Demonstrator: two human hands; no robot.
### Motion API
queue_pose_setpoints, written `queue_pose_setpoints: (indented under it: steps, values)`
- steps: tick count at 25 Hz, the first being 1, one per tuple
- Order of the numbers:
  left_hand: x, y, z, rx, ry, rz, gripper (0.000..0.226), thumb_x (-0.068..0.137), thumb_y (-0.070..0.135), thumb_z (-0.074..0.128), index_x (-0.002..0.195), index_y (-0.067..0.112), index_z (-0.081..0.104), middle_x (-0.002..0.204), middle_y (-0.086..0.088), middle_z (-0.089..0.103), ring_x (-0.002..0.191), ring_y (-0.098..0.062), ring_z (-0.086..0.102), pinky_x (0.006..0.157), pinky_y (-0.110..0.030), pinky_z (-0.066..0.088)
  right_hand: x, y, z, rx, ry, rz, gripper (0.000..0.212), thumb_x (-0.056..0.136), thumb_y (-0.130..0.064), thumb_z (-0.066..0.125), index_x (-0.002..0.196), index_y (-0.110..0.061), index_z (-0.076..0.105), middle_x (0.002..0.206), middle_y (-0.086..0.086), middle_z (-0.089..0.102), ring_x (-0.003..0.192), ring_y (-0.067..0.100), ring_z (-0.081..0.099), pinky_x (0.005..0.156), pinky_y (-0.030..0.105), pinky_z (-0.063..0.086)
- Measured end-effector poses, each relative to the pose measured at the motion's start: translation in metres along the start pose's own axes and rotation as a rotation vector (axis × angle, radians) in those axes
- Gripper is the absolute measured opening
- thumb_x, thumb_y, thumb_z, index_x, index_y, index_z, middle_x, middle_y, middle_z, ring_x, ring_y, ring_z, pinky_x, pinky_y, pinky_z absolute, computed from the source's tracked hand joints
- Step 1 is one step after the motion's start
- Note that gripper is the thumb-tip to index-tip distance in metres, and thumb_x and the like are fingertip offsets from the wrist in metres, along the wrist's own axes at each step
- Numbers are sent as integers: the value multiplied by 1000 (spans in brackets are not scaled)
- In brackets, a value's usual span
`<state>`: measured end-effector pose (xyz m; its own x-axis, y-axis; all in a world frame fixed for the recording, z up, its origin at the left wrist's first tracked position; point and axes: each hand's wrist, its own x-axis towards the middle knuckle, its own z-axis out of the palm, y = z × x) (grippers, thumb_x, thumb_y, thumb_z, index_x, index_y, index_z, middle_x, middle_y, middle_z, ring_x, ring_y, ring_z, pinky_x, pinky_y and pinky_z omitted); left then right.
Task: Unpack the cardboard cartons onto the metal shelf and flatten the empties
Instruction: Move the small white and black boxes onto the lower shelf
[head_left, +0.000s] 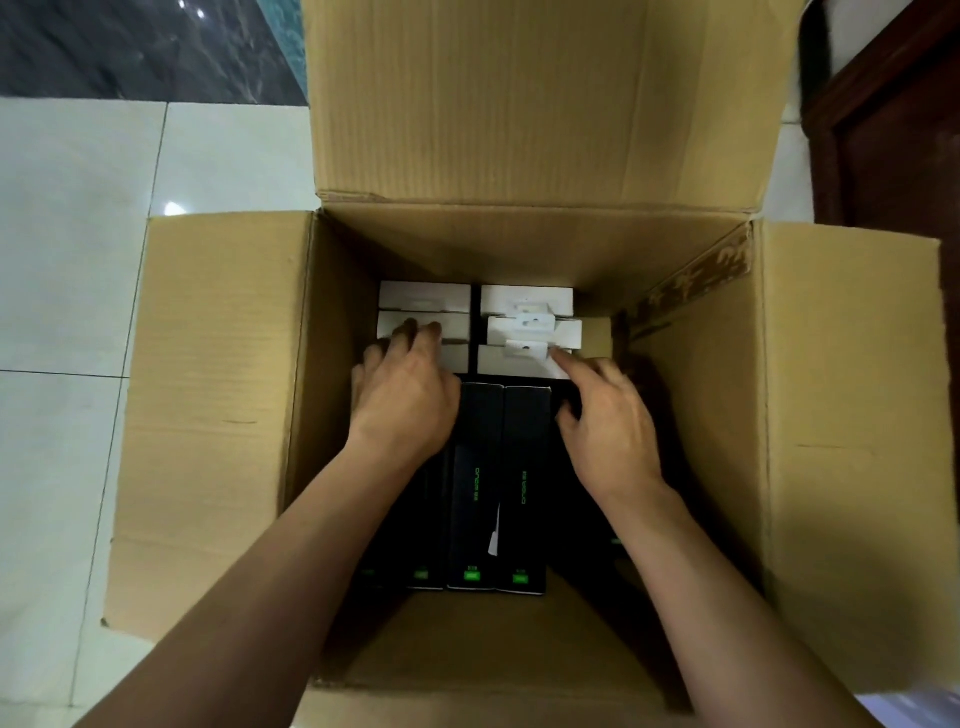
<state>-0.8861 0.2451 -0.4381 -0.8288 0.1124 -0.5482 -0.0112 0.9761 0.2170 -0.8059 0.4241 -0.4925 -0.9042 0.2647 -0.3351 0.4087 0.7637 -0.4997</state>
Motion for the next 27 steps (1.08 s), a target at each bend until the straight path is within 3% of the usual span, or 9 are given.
queue_pose_setpoints:
  steps: [6,17,27]
  values:
    - [5,-1,0,-5,-11,-13,47,102,28,44,148,19,38,143,-14,45,130,-36,40,107,-47,35,8,-3,-3,-29,11,-19,61,88,-3,67,140,-30,54,130,4,58,119,29,57,98,48,51]
    - [10,0,5,-108,47,-117,39,101,25,49,140,22,47,140,-19,35,125,-37,43,103,-46,43,18,-4,3,-76,79,-28,55,78,-1,78,123,-25,56,115,3,66,102,30,64,87,44,53]
    - [14,-1,9,-194,82,-123,43,98,18,56,139,27,46,127,-16,48,114,-32,54,95,-48,53,14,5,-1,-38,96,4,50,82,-4,75,126,-22,59,119,4,65,111,28,59,94,48,49]
